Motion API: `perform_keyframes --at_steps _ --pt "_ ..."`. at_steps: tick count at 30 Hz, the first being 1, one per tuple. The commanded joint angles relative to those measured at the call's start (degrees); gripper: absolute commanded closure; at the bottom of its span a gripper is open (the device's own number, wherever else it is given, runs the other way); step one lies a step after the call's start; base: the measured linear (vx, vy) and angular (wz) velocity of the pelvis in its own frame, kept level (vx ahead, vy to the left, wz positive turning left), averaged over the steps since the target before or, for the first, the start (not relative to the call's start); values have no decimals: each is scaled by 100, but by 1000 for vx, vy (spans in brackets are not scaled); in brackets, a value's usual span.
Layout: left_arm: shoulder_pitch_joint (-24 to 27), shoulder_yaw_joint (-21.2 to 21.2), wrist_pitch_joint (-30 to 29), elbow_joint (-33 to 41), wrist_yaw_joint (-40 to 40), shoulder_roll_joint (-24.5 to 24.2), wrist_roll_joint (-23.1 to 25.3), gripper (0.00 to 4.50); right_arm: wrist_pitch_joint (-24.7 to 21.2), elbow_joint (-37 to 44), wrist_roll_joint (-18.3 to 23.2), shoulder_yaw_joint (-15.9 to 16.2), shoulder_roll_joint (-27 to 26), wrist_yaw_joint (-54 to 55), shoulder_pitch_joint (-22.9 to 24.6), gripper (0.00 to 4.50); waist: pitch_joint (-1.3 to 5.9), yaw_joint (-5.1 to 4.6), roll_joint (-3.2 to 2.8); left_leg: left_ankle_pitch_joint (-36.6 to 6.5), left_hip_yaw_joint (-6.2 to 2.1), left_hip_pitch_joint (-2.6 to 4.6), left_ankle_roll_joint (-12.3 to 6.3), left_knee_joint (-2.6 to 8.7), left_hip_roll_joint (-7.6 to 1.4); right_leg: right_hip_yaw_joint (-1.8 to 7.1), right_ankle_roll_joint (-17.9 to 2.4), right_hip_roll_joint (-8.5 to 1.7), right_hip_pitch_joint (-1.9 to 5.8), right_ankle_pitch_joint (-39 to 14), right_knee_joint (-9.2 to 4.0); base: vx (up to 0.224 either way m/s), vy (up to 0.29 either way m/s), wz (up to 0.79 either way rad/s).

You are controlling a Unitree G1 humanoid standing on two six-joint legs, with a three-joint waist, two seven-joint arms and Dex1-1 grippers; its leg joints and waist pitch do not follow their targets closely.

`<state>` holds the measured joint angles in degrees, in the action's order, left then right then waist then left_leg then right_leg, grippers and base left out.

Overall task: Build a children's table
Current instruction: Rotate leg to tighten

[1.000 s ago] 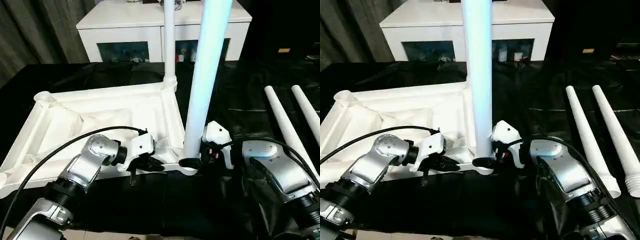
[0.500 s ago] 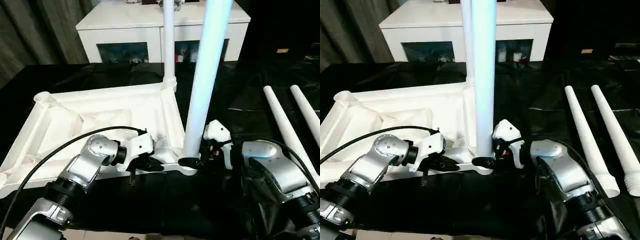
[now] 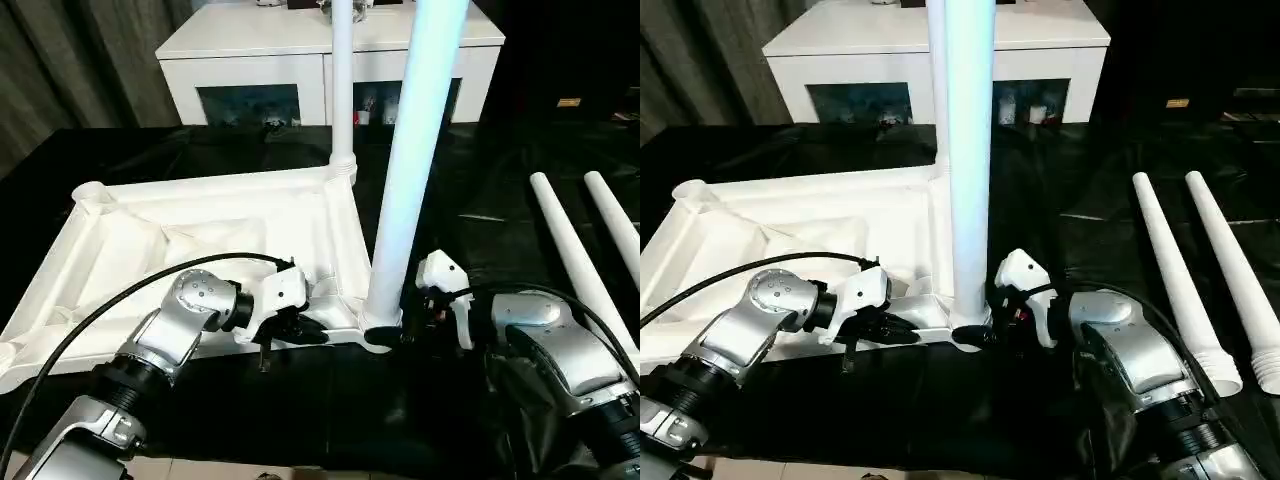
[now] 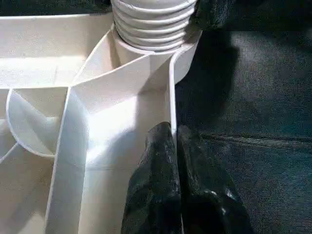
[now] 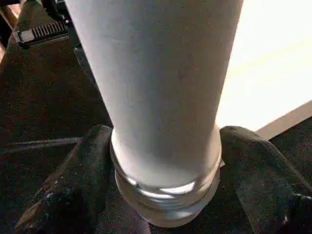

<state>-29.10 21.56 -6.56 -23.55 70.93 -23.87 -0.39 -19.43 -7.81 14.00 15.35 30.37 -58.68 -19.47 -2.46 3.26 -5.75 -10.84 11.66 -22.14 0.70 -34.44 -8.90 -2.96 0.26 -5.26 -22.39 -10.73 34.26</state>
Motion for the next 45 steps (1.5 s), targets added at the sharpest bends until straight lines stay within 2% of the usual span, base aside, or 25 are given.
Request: perform_keyframes --at_steps 1,8,9,13,14,20,25,26,28,30,31,33,34,38,39,41,42,43,45 --pt "-73 13 53 -3 112 -43 -39 450 -11 56 79 -116 -45 24 4 91 397 4 48 -1110 -215 136 -411 395 -431 203 -1627 -362 230 -393 -299 0 0 0" --pt "-71 27 53 -11 147 -62 -22 450 -44 20 76 -73 -80 -42 31 107 401 7 48 -1110 -216 139 -394 393 -429 201 -1629 -358 233 -381 -291 0 0 0" --pt "-64 32 49 -5 154 -70 -18 450 -60 14 77 -67 -89 -54 36 135 399 6 51 -1104 -217 134 -399 392 -428 201 -1630 -360 236 -383 -293 0 0 0" --pt "-50 43 40 10 170 -94 -8 450 -61 10 38 -30 -114 -82 54 150 398 6 46 -1143 -220 139 -381 397 -431 200 -1620 -358 230 -443 -295 0 0 0" --pt "-48 44 40 12 172 -97 -7 450 -58 8 32 -28 -119 -80 57 169 397 6 42 -1148 -222 137 -377 399 -432 201 -1620 -356 230 -444 -294 0 0 0" --pt "-28 42 27 21 157 -103 -2 450 -69 -38 38 -48 -188 -20 54 177 392 1 41 -1232 -221 142 -320 407 -430 204 -1608 -354 225 -521 -301 0 0 0" --pt "-24 -8 -22 -54 -45 -27 26 450 -37 -277 -51 -227 -478 508 2 178 379 -41 36 -1361 -225 135 -233 419 -412 202 -1604 -356 217 -637 -313 0 0 0" --pt "-124 -108 -161 -375 -578 154 161 450 -8 -615 -246 -397 -813 1279 -88 178 369 -67 33 -1454 -222 145 -180 430 -410 205 -1581 -351 206 -760 -331 0 0 0" --pt "-223 -254 -346 -649 -1022 368 166 450 -91 -813 -337 -535 -1086 1867 -145 178 347 -116 43 -1703 -226 161 -36 443 -383 205 -1530 -352 194 -1154 -368 0 0 0" --pt "-296 -362 -505 -792 -1307 549 122 450 -191 -913 -384 -629 -1300 2291 -190 178 341 -160 42 -1864 -256 170 92 462 -383 206 -1385 -367 199 -1556 -409 0 0 0" --pt "-359 -424 -652 -882 -1561 704 117 450 -272 -1001 -451 -697 -1500 2688 -240 178 336 -183 30 -1894 -259 162 106 478 -389 207 -1344 -356 190 -1546 -414 0 0 0" --pt "-457 -496 -869 -1006 -1998 960 152 450 -291 -1195 -653 -779 -1807 3391 -339 178 329 -227 49 -2020 -264 170 170 484 -369 197 -1303 -345 178 -1673 -422 0 0 0" --pt "-462 -499 -878 -1012 -2021 974 155 450 -290 -1206 -665 -783 -1823 3426 -344 178 332 -236 47 -2039 -262 175 188 480 -363 199 -1283 -347 169 -1724 -431 0 0 0" --pt "-678 -556 -1151 -1337 -2829 1421 323 450 -278 -1639 -901 -891 -2373 4490 -527 178 336 -281 70 -1979 -260 163 111 475 -356 205 -1234 -348 160 -1695 -460 0 0 0" --pt "-678 -556 -1151 -1337 -2829 1421 323 450 -278 -1639 -901 -891 -2373 4490 -527 178 327 -290 57 -2026 -271 166 121 475 -353 200 -1208 -358 160 -1789 -473 0 0 0" --pt "-799 -509 -1279 -1534 -3208 1631 487 450 -122 -1899 -1043 -801 -2642 4798 -669 178 329 -299 75 -2011 -264 166 95 479 -359 207 -1187 -355 151 -1777 -484 0 0 0" --pt "-826 -468 -1329 -1569 -3297 1681 556 450 11 -1952 -1027 -763 -2729 4747 -716 178 323 -308 54 -2050 -269 162 94 480 -351 202 -1180 -358 145 -1832 -485 0 0 0" --pt "-827 -436 -1350 -1559 -3299 1685 589 450 105 -1935 -996 -742 -2752 4649 -731 143 317 -309 56 -2152 -275 179 84 488 -356 198 -1115 -363 151 -1964 -513 0 0 0" --pt "-829 -425 -1366 -1547 -3307 1689 602 450 156 -1911 -995 -752 -2769 4614 -746 108 319 -313 53 -2141 -276 165 50 503 -362 198 -1082 -357 159 -1912 -515 0 0 0"
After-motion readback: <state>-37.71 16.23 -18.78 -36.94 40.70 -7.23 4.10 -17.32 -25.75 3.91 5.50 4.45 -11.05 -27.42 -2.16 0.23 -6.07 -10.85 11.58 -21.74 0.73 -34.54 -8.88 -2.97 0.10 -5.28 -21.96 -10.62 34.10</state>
